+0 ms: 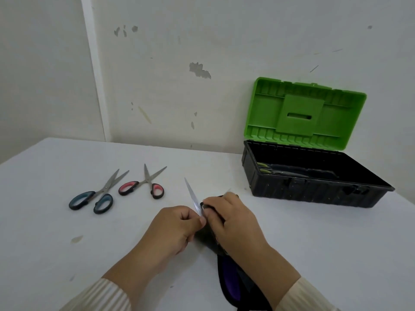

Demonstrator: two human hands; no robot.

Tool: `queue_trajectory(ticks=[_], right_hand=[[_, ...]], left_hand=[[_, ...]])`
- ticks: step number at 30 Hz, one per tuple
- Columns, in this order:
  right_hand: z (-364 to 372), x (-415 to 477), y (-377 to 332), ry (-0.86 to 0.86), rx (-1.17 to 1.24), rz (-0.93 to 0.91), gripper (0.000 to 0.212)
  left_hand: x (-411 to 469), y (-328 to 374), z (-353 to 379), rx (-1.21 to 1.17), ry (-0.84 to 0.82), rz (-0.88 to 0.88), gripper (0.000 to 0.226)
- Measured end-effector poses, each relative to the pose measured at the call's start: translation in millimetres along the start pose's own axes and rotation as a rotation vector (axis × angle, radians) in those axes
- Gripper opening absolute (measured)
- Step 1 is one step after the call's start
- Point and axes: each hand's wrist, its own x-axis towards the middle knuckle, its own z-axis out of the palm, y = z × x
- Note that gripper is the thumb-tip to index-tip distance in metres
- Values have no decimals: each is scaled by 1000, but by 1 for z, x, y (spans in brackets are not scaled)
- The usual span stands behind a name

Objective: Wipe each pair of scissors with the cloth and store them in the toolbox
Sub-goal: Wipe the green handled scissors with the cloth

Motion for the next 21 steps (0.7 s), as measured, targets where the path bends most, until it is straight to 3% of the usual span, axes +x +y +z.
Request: queue_trajectory(ticks=[5, 9, 12, 17, 21], right_hand=[[-4, 6, 7, 102, 96, 83, 13], [0, 0, 3, 20, 118, 40, 11], [-4, 5, 13, 123, 107, 74, 11], [4, -3, 5, 33, 98, 6, 13], [-16, 12, 32, 256, 157, 243, 11]], left_hand=[[-1, 2, -2, -1, 2, 27, 24], [-2, 3, -1, -6, -9, 33, 24], [-4, 3, -1, -3, -20, 40, 23], [-2, 2, -2, -10, -27, 25, 24], [-2, 4, -5, 6, -80, 8, 26]])
